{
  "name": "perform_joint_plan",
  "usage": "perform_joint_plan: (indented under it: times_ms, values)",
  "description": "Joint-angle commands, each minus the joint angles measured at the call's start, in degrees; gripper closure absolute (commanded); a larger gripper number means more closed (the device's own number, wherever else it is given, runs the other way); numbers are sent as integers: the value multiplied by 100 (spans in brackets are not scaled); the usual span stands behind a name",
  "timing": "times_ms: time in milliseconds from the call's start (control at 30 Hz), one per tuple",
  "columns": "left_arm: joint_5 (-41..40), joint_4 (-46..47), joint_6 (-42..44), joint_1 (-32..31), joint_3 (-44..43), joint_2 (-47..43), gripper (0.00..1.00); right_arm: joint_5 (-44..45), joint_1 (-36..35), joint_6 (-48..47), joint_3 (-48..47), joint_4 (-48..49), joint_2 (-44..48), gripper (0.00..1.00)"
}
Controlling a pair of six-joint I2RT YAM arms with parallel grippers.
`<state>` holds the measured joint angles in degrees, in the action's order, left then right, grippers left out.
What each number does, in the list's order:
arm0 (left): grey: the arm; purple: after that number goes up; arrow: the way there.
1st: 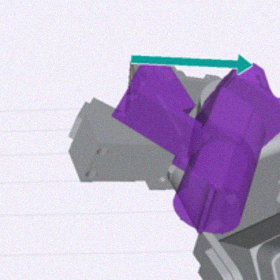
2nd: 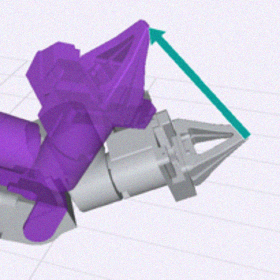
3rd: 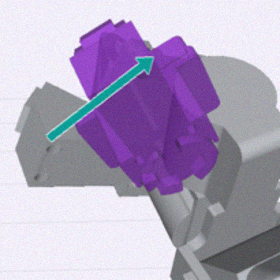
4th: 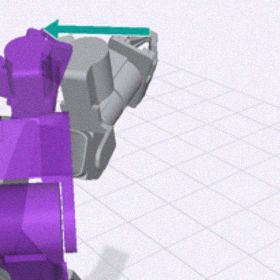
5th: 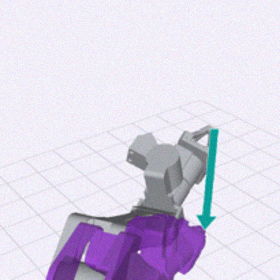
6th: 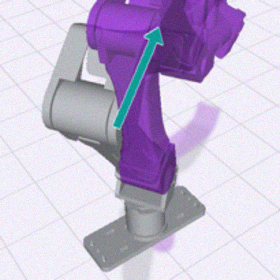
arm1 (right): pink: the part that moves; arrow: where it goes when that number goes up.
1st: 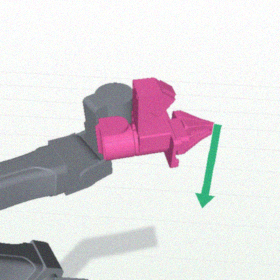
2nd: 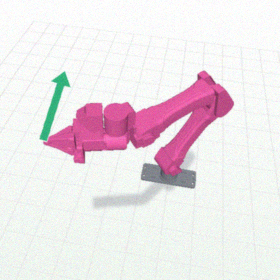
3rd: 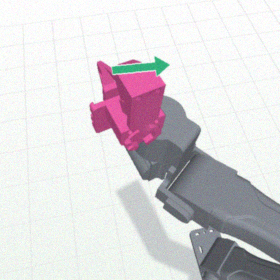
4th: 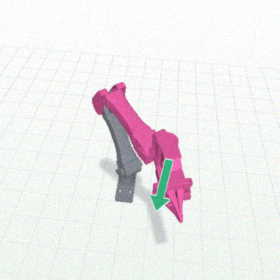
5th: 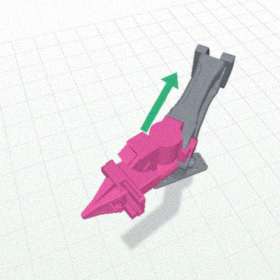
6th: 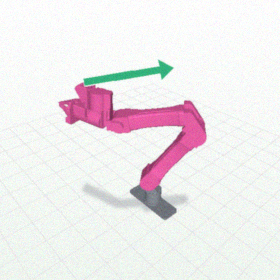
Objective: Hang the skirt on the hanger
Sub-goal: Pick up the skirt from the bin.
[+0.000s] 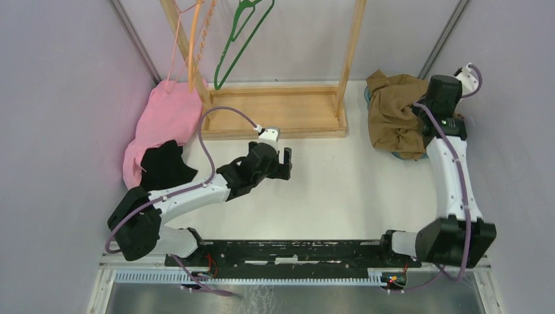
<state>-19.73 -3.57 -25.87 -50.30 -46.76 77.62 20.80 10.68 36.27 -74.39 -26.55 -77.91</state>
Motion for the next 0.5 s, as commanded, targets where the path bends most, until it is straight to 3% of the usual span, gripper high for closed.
perform_joint_plan:
  times_ms: [0, 167, 333, 467]
  values:
    - [-214, -81, 64, -59, -170, -347, 5, -305, -604, -612, -583, -367, 1387, 99]
    - [-340, -397, -1, -125, -214, -652, 5, -1587, -1016, -781, -1209, -1279, 2234, 99]
    - [-366, -697, -28, -162, -259, -979, 5, -4306, -1030, -675, -1623, -1579, 2497, 99]
    - [-256, -993, -82, -170, -276, -1347, 5, -5918, -1086, -236, -1170, -1154, 2808, 99]
